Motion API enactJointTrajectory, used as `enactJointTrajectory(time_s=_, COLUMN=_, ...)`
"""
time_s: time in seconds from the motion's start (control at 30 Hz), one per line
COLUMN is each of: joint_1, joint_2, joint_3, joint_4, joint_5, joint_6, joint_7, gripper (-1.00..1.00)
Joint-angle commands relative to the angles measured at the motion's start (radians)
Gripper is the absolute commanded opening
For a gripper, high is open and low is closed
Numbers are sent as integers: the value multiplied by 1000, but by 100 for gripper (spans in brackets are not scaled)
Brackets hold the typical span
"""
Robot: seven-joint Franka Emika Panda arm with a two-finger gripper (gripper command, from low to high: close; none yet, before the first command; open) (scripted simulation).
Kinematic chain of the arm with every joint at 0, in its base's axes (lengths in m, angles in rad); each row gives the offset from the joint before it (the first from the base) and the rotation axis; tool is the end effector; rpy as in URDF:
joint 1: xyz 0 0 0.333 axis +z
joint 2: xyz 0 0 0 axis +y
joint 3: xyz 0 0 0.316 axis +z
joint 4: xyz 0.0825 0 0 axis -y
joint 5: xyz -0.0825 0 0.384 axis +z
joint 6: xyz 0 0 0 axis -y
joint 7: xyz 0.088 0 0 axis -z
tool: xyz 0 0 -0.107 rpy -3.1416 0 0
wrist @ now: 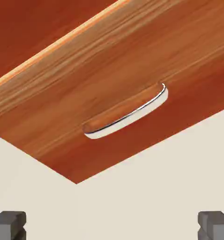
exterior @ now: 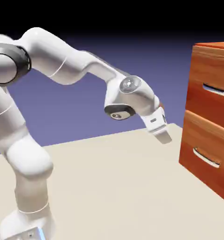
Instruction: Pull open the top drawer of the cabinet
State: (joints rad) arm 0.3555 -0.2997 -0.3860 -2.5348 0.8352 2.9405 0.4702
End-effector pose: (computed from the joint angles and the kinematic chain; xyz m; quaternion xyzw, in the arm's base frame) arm 0.4633 -0.0662 0.4306 -0.7359 0.5567 -0.2215 0.3154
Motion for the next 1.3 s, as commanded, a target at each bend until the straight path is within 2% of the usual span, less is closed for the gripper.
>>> enactJointTrajectory(time_s=0.0, joint_1=18, joint_2=14, joint_3=-20, joint_4=14, joint_5=44, joint_6=-5, joint_7=-14, gripper=0)
enactJointTrajectory(time_s=1.27, joint_1=698, joint_2=549, joint_3=-784, joint_4=559, joint_5=1696, joint_6=-196, joint_7=-550, gripper=0)
